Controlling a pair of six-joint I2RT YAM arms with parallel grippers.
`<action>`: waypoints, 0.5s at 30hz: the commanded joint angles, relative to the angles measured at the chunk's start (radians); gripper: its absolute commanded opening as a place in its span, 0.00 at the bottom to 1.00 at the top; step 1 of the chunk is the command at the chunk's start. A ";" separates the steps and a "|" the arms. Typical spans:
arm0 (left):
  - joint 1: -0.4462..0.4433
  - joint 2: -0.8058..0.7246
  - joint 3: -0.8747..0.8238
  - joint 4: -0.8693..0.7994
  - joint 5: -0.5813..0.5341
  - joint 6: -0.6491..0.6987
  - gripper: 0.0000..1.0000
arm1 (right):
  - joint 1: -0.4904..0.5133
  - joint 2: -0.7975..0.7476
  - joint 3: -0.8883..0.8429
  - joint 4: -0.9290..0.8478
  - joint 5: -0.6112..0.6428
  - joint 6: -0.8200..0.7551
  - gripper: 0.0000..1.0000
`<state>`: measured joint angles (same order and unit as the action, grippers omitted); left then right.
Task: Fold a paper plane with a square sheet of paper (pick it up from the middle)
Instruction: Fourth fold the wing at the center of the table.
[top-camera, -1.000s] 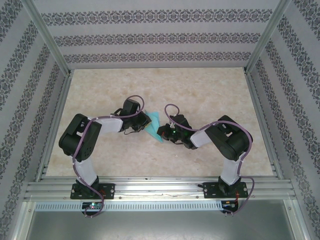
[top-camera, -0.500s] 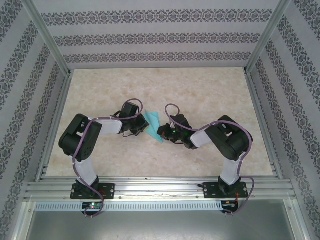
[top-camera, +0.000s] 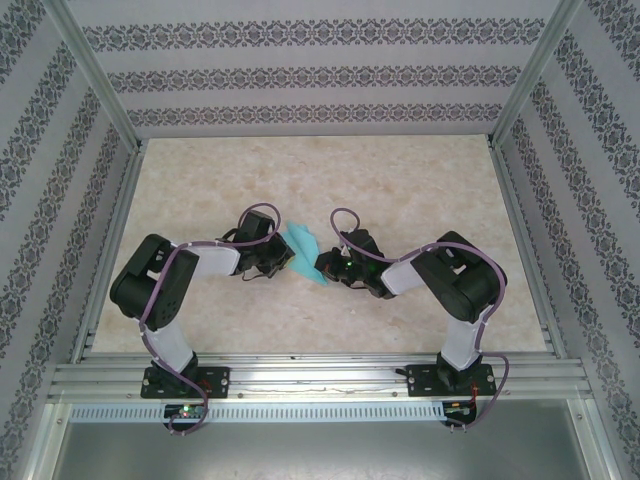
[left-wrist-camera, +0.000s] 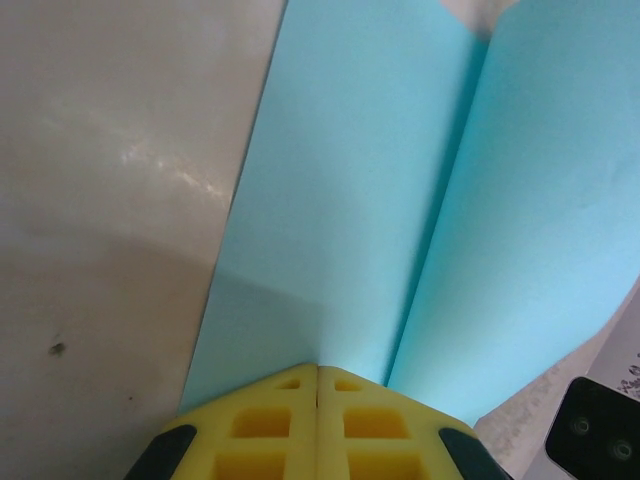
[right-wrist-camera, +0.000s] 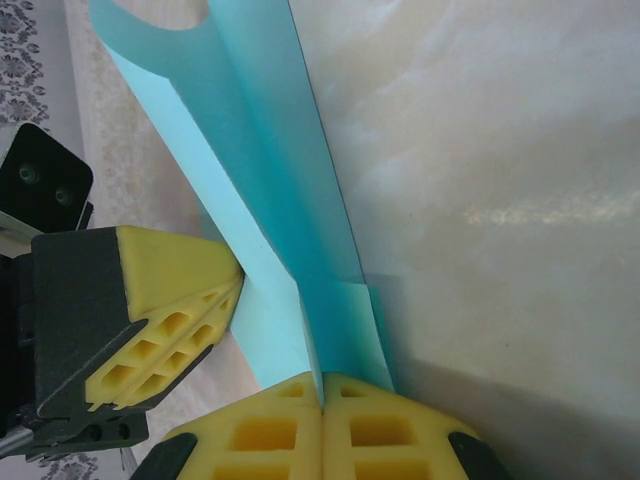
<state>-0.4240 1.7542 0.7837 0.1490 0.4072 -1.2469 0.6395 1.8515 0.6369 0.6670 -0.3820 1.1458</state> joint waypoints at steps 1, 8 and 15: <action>-0.007 0.018 -0.005 -0.022 0.001 -0.007 0.04 | 0.019 0.040 0.007 -0.075 -0.014 -0.011 0.07; -0.005 0.005 0.019 -0.021 -0.001 0.013 0.06 | 0.017 0.057 0.032 -0.124 -0.046 -0.038 0.07; -0.003 -0.013 0.058 -0.065 0.000 0.056 0.07 | 0.015 0.052 0.058 -0.213 -0.039 -0.079 0.07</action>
<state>-0.4240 1.7550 0.8124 0.1249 0.4103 -1.2263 0.6388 1.8561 0.6788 0.5861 -0.4133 1.1069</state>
